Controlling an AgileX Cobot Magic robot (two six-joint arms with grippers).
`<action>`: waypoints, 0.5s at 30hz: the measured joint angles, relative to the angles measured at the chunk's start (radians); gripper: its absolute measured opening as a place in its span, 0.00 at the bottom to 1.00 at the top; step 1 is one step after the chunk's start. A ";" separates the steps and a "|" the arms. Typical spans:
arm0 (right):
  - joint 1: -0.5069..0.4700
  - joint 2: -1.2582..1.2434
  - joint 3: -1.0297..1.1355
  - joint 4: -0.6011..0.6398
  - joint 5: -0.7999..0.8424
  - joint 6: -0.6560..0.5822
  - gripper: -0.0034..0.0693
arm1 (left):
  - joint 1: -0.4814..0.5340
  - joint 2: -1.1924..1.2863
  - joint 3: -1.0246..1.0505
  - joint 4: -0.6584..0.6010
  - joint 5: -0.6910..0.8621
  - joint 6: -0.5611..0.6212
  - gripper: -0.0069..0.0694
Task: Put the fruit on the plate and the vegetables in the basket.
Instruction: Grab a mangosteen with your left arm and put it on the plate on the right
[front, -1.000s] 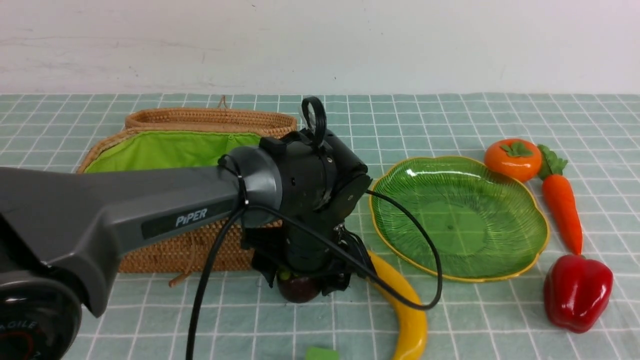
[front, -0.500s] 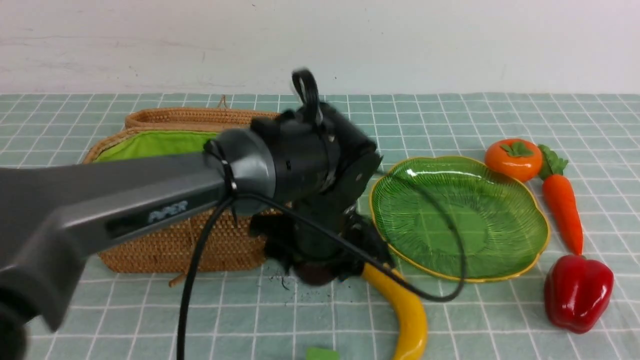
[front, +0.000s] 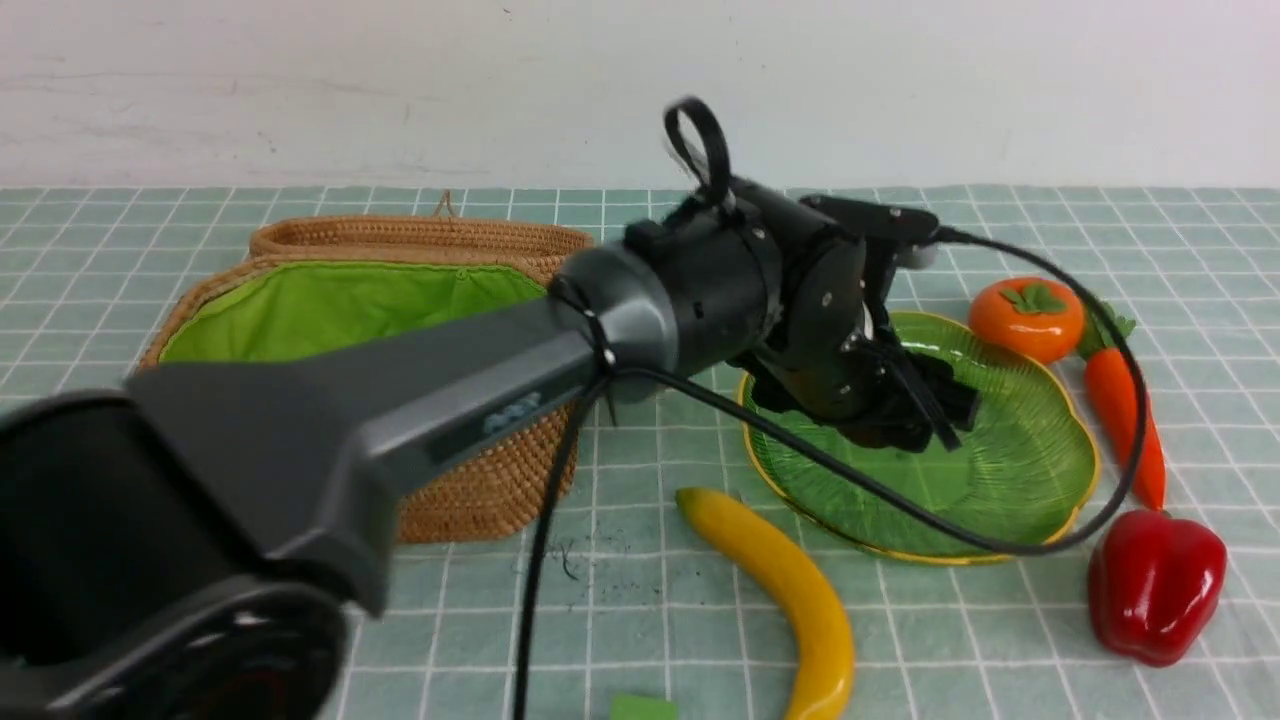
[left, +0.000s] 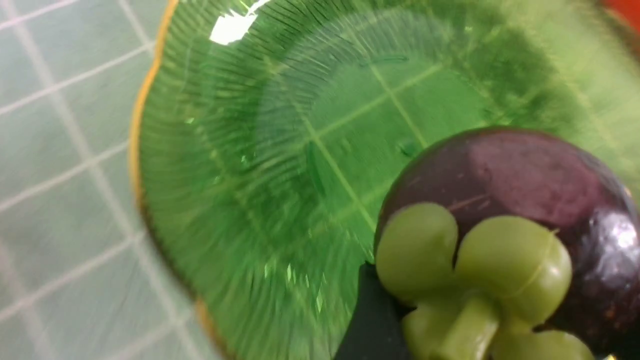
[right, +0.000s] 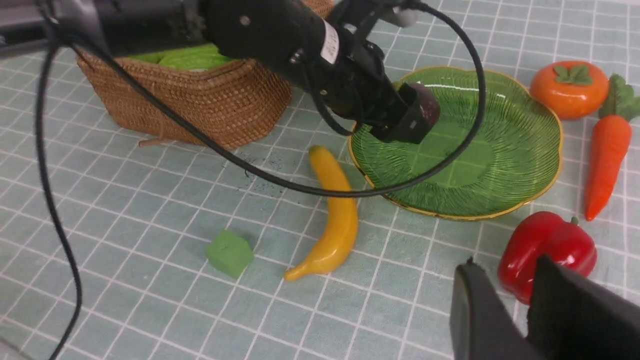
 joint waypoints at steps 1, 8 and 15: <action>0.000 0.000 0.000 0.005 0.000 0.002 0.29 | 0.001 0.036 -0.024 -0.007 -0.005 0.016 0.78; 0.000 0.000 0.000 0.018 0.004 0.002 0.29 | 0.001 0.085 -0.056 -0.013 -0.008 0.026 0.89; 0.000 0.000 0.000 0.018 0.004 -0.010 0.29 | 0.001 0.025 -0.057 -0.013 0.067 0.023 0.96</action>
